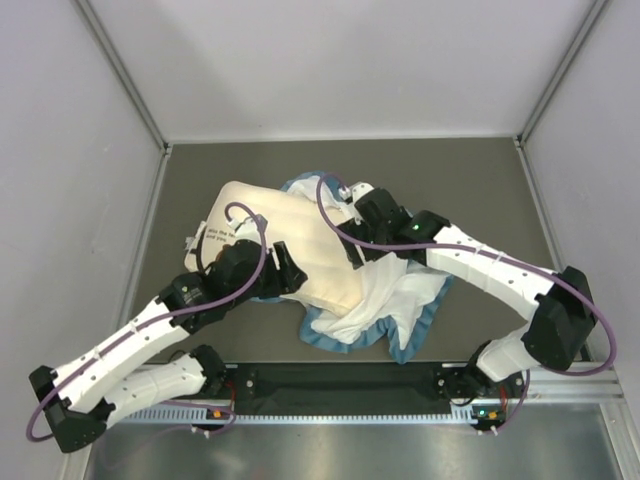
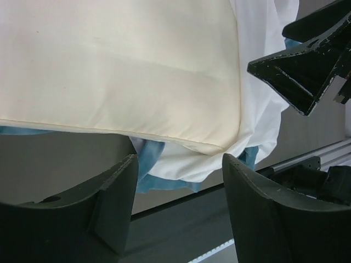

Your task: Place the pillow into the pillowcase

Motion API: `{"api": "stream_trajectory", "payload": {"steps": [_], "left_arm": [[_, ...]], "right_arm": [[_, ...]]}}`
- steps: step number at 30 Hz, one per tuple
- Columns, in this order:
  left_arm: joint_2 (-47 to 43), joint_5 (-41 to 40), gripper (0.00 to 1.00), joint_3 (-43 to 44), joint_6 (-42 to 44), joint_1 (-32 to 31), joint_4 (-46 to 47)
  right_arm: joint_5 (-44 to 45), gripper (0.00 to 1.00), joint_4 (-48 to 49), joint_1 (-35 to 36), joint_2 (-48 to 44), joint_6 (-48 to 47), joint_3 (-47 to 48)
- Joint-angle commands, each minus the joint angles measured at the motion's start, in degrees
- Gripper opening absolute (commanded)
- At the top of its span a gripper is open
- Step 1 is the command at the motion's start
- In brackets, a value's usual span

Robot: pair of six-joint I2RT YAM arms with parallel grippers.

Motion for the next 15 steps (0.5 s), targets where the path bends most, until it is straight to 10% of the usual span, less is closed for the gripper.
{"api": "stream_trajectory", "payload": {"steps": [1,8,15], "left_arm": [[-1.60,-2.83,0.68,3.05,2.75,0.13,-0.76],[3.47,-6.79,0.65,3.60,5.48,0.21,-0.51],[11.31,-7.59,0.65,1.22,6.18,0.30,7.39]], "right_arm": [[3.43,0.75,-2.68,-0.90,-2.82,3.99,0.36],[4.94,0.45,-5.67,-0.73,-1.42,10.05,-3.41],[1.24,0.49,-1.90,2.08,-1.33,13.14,-9.12]]}}
